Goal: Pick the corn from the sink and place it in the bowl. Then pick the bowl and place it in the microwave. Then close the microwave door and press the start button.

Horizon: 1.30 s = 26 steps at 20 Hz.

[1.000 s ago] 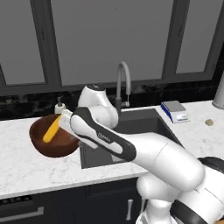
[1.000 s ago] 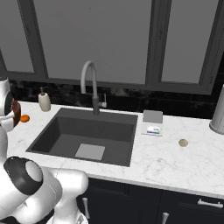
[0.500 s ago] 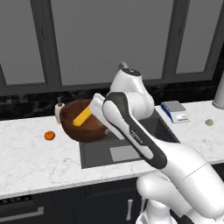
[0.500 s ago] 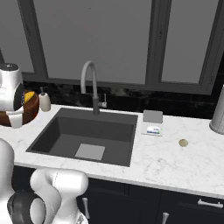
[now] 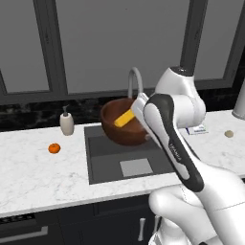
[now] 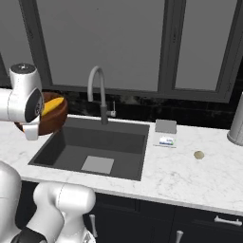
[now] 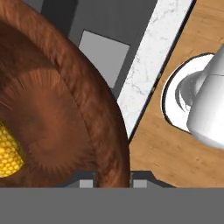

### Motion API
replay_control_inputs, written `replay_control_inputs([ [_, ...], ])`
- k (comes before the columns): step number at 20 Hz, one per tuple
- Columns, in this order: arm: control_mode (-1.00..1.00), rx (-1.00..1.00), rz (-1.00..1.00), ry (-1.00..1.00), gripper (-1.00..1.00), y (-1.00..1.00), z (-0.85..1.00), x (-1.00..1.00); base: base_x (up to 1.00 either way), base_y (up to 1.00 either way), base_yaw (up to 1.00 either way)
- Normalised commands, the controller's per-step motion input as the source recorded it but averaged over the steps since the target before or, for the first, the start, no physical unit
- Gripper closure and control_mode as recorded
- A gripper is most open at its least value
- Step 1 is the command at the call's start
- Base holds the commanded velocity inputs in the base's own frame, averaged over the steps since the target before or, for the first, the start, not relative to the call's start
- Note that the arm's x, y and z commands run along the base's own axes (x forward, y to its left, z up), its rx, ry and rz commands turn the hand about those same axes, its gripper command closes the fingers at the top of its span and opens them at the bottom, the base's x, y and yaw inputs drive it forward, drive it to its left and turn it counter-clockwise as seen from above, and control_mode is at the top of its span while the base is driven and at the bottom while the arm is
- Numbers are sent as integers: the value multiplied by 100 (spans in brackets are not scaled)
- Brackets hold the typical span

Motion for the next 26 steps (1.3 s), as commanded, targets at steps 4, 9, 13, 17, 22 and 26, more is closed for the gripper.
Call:
replay_control_inputs([
  [4,-100,-9,-24,4,100,-63,27,0,0,0,0],
  [9,-100,-1,-13,1,100,-75,36,-13,0,0,0],
  [13,-100,0,-1,-7,100,-56,29,-24,0,0,0],
  [17,-100,0,0,-14,100,-41,6,-24,0,0,0],
  [22,-100,0,0,-10,100,-17,16,-37,0,0,0],
  [26,-100,0,0,-14,100,0,18,-45,0,0,0],
])
